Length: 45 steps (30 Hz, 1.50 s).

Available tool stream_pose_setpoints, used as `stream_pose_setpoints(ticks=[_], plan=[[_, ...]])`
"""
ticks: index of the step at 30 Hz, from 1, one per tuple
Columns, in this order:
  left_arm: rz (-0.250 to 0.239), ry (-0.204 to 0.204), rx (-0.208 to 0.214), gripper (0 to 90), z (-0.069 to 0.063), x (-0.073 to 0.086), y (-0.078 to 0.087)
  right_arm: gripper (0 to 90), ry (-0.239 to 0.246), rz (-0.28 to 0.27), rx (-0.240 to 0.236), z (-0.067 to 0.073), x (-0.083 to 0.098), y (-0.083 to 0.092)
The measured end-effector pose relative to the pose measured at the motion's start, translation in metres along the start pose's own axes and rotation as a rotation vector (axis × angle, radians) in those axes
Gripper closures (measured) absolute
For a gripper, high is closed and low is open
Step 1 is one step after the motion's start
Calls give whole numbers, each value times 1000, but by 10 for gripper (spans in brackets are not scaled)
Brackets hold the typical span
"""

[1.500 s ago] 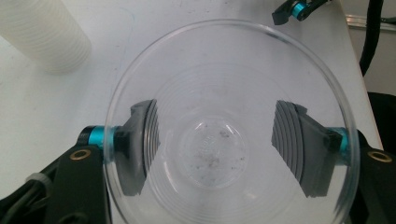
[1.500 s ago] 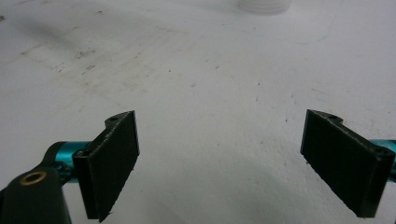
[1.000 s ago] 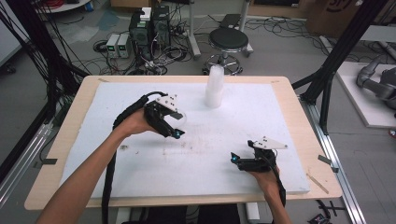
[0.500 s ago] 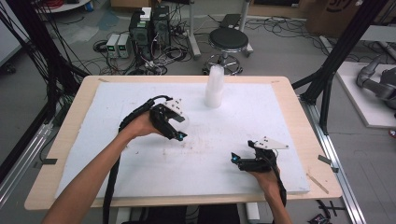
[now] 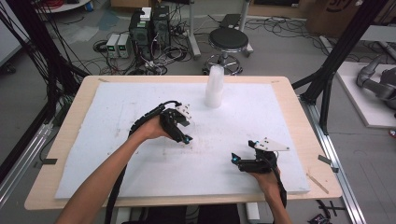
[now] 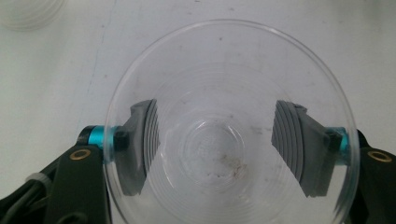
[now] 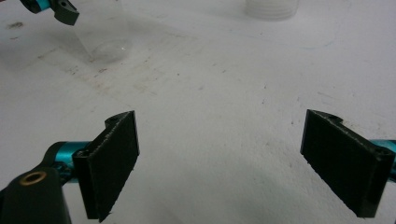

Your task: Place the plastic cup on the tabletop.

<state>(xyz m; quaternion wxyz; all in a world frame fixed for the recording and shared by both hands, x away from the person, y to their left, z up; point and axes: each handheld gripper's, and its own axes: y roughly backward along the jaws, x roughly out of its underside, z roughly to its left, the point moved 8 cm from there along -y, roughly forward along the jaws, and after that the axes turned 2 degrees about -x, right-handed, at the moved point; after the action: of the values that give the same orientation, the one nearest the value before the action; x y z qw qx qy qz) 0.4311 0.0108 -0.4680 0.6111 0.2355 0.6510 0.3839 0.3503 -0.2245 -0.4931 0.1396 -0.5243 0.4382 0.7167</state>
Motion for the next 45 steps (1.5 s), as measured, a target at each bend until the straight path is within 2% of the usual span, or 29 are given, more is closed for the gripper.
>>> stream_pose_setpoints(ticks=[3,11,12,16,18,21,22,23,24,25,27,30,33,35,37,38,39,41,43,45], plan=[[-11,15,-2,317,1,-1,-3,116,4,-9,-3,1,0,1],[-11,13,-17,307,1,-1,-5,116,14,-15,-3,1,-1,1],[0,0,-19,269,0,1,-7,116,12,-15,-4,1,-1,1],[17,-1,0,172,-2,2,-12,116,7,-14,-5,1,0,1],[3,20,10,145,-2,0,-13,116,11,-18,-5,1,-1,2],[3,24,11,135,-2,1,-12,116,10,-21,-6,2,-1,2],[1,33,15,129,-2,1,-10,116,12,-24,-10,2,-1,2],[-5,61,33,129,-3,4,-7,116,16,-27,-9,2,-1,2],[-5,61,33,129,-3,4,-7,116,16,-27,-9,2,-1,2],[-40,75,17,128,-2,7,-5,116,22,-31,-7,2,-1,3],[-57,80,17,128,-2,9,-4,116,23,-30,-7,3,-1,3],[-44,94,19,122,-4,17,-1,116,25,-27,-5,3,-1,3],[-103,100,0,122,-5,21,11,116,23,-30,-5,3,-1,3],[-135,119,-30,122,-6,33,24,116,26,-33,-7,3,-1,3],[-150,128,-43,122,-6,38,30,116,20,-32,-6,3,-1,3],[-196,141,-69,121,-9,44,40,116,23,-40,-8,3,-1,4],[-196,141,-69,121,-9,44,40,116,27,-42,-6,3,-1,4],[-238,157,-100,122,-15,52,54,116,43,-54,-3,4,-2,5],[-313,172,-138,122,-24,58,66,116,49,-61,4,6,-2,7],[-364,195,-164,122,-34,66,76,116,53,-66,9,6,-2,7]])
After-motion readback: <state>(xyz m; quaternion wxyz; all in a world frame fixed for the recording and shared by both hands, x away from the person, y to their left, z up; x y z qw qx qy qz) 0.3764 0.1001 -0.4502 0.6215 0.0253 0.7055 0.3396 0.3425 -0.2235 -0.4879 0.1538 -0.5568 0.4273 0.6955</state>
